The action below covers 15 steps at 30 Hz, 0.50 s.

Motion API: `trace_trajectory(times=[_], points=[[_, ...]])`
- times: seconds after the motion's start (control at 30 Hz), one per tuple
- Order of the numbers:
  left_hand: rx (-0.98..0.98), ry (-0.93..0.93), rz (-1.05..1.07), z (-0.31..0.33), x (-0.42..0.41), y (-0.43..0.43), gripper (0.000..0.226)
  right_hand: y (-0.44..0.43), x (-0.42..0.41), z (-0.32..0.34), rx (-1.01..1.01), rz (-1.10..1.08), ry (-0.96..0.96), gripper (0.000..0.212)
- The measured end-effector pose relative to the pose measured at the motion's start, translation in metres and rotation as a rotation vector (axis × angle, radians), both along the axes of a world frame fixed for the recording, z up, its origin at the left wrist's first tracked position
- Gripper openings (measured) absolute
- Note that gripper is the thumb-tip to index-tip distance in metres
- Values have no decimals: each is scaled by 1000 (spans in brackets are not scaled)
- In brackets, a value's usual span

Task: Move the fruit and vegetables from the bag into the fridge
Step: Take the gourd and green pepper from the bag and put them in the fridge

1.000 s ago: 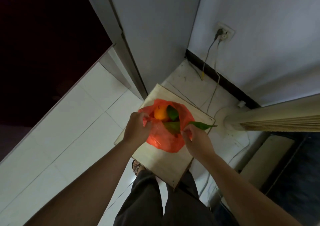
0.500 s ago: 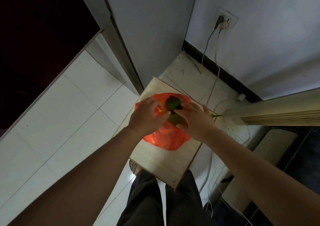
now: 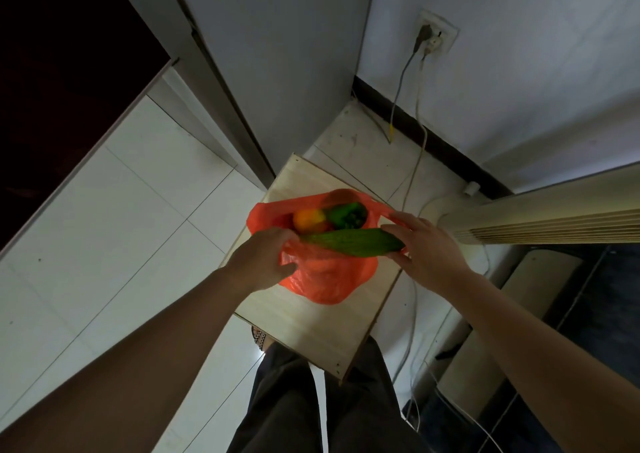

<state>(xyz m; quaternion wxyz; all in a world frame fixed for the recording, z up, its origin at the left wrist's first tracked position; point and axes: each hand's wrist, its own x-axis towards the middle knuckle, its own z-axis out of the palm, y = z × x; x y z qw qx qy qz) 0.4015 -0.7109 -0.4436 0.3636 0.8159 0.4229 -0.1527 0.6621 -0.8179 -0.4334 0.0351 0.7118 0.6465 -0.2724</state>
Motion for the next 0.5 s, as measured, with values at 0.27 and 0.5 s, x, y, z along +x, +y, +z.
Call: trace_trajectory(times=[0.27,0.5], points=[[218,-81,39,5,78,-9,32,-11,14,-2,22,-83,85,47],[27,-167,8,-6,123,-28,49,-18,27,-8,56,-179,139,48]])
